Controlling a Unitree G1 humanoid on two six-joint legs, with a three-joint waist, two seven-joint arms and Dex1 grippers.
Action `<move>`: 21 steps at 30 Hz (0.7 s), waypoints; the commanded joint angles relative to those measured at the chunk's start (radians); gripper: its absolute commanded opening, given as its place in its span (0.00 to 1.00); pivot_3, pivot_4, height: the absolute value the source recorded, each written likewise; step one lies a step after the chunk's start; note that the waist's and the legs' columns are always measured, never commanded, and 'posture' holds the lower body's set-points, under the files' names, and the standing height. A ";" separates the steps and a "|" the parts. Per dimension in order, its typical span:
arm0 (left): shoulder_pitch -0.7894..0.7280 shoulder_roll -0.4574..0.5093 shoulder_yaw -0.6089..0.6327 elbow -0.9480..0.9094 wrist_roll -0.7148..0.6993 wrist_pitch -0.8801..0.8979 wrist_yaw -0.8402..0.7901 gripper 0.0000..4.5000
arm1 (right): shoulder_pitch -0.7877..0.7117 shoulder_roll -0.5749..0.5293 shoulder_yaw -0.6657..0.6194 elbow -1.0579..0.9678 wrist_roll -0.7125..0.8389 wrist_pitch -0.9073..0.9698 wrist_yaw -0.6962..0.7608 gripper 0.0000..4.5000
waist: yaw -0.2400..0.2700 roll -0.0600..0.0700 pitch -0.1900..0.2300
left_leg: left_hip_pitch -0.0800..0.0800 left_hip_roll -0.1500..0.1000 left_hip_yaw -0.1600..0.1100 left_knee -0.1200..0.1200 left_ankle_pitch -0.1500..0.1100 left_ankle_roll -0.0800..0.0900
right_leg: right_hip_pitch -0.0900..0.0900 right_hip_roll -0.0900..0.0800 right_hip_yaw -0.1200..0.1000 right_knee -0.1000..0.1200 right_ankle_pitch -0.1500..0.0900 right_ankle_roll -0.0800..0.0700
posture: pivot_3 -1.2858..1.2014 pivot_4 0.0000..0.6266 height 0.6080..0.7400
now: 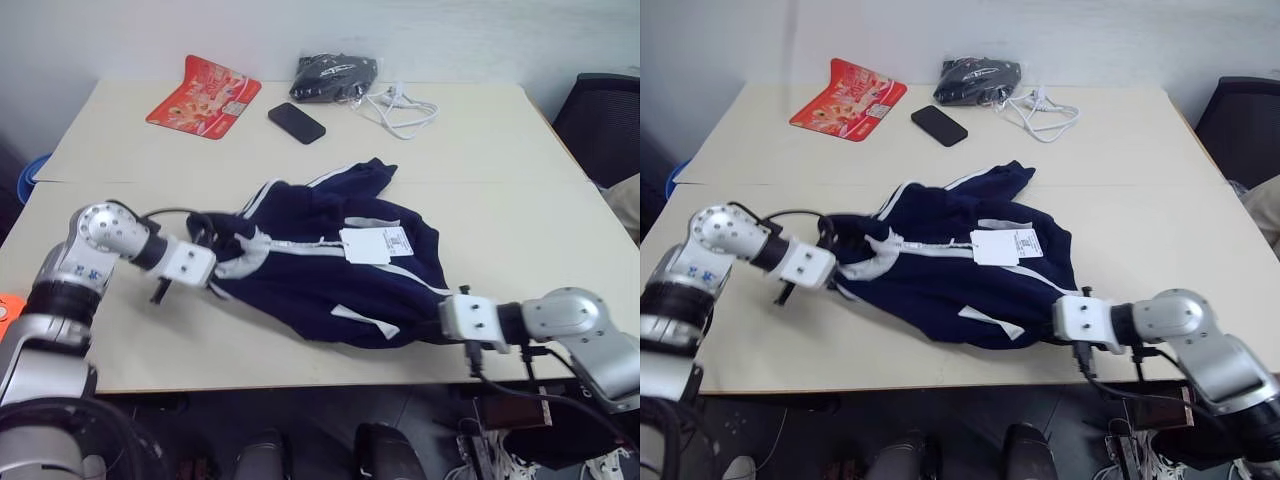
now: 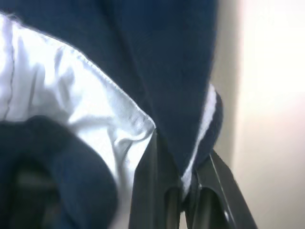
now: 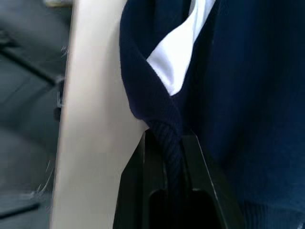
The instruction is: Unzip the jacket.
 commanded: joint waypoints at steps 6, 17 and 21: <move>0.370 0.155 0.132 -0.524 -0.007 0.281 0.144 0.00 | -0.088 0.000 0.005 0.228 -0.054 -0.248 0.128 0.01 | 0.014 0.003 0.001 | 0.002 0.000 -0.002 0.002 0.000 0.000 | 0.002 0.000 0.001 0.001 0.000 0.000 | 0.52 0.24 1.00; 0.357 0.087 0.127 -0.407 0.131 0.260 0.367 0.00 | -0.087 -0.016 0.010 0.231 -0.010 -0.161 0.185 0.50 | 0.048 0.008 -0.001 | 0.003 0.000 0.006 0.003 0.000 0.000 | 0.002 0.000 0.001 0.002 0.000 0.000 | 0.52 0.24 1.00; 0.402 0.093 0.153 -0.440 0.084 0.306 0.357 0.11 | -0.051 -0.030 -0.027 0.184 0.016 -0.128 0.176 0.80 | 0.048 0.009 -0.001 | 0.003 0.000 0.006 0.002 0.000 0.000 | 0.002 0.000 0.001 0.002 0.000 0.000 | 0.52 0.24 1.00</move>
